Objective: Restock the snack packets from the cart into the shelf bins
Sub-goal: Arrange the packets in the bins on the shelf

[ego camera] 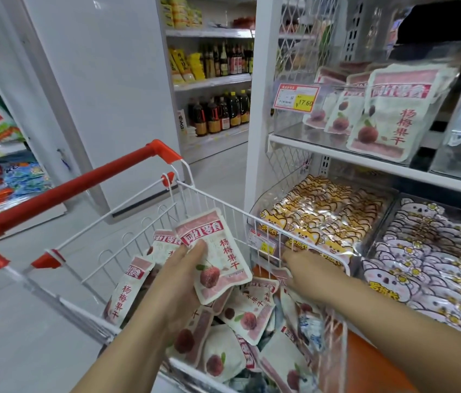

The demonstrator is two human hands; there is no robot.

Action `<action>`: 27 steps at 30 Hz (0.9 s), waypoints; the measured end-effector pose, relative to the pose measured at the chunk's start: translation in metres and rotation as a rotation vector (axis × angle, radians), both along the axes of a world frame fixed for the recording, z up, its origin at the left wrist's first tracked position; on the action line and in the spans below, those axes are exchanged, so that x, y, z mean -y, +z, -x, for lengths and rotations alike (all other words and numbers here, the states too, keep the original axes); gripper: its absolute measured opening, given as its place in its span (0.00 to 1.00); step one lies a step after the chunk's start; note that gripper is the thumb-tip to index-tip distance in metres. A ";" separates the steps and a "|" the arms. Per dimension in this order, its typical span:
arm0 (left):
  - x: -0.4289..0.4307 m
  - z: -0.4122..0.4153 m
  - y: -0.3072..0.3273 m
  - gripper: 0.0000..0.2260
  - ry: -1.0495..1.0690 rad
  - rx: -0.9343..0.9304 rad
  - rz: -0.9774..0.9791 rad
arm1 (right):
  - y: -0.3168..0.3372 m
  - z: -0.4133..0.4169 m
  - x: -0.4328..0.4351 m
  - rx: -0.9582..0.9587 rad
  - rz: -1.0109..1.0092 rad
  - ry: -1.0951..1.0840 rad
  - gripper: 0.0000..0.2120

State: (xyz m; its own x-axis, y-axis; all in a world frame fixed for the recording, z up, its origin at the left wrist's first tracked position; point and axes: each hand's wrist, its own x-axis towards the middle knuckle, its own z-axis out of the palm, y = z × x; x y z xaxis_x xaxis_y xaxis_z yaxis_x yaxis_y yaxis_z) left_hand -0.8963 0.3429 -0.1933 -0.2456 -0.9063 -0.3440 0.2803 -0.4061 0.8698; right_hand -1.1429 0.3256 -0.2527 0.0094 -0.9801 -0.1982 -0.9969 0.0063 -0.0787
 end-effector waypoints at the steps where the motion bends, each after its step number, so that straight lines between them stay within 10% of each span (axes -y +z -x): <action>1: 0.001 0.000 -0.002 0.16 0.016 0.010 -0.004 | -0.002 -0.002 0.004 -0.033 0.012 -0.003 0.13; 6: -0.003 -0.001 -0.003 0.18 -0.030 0.149 0.034 | -0.007 -0.005 0.006 -0.070 0.125 0.026 0.07; 12: -0.010 -0.001 -0.008 0.19 -0.043 0.596 0.286 | 0.054 0.010 -0.027 0.473 0.459 -0.076 0.16; 27: -0.028 0.017 -0.002 0.18 -0.296 0.665 0.353 | 0.054 -0.069 -0.044 0.971 0.491 -0.153 0.21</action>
